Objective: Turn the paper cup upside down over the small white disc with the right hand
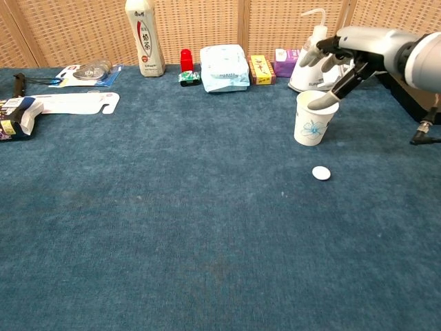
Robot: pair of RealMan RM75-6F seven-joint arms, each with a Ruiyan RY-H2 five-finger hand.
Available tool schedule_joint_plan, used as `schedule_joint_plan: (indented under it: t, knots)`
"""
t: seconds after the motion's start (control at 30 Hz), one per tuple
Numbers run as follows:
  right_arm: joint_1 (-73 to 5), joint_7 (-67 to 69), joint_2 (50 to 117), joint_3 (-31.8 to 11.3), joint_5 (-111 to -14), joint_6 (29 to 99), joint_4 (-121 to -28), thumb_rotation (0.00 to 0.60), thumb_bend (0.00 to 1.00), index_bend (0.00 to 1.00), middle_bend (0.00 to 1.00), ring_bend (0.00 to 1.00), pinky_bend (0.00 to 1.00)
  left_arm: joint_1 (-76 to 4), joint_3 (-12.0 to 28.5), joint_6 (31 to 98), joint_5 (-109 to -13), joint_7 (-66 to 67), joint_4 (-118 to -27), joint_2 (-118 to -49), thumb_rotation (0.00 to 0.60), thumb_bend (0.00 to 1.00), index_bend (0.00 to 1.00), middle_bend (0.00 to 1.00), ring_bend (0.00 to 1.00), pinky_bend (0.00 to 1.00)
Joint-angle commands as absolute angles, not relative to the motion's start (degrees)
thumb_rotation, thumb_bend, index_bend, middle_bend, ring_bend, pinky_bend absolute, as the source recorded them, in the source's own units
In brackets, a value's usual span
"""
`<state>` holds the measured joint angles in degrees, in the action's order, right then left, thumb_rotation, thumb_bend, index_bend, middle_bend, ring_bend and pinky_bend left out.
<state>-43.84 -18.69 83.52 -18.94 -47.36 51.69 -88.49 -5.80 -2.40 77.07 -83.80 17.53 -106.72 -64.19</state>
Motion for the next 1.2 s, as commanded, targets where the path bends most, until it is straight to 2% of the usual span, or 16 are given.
schedule_joint_plan:
  t: [0.03, 0.63, 1.2]
  knots:
    - [-45.2, -20.2, 84.5, -18.5, -45.1, 51.2, -87.2, 0.510, 0.22, 0.23, 0.15, 0.18, 0.08, -5.9, -2.4, 77.0, -83.7, 17.5, -106.6, -64.2, 0.384, 0.23, 0.07, 0.13, 0.06, 0.13]
    - [-50.1, -25.4, 87.9, -16.5, -39.8, 51.7, -81.3, 0.510, 0.22, 0.23, 0.15, 0.18, 0.08, -6.2, -2.5, 76.8, -83.3, 16.4, -105.7, -64.2, 0.389, 0.23, 0.07, 0.13, 0.06, 0.13]
    - [-52.3, -29.6, 89.3, -14.3, -36.3, 50.9, -76.6, 0.514, 0.23, 0.36, 0.17, 0.19, 0.08, -6.6, -2.6, 76.5, -82.9, 16.6, -105.7, -64.0, 0.385, 0.23, 0.07, 0.13, 0.06, 0.13]
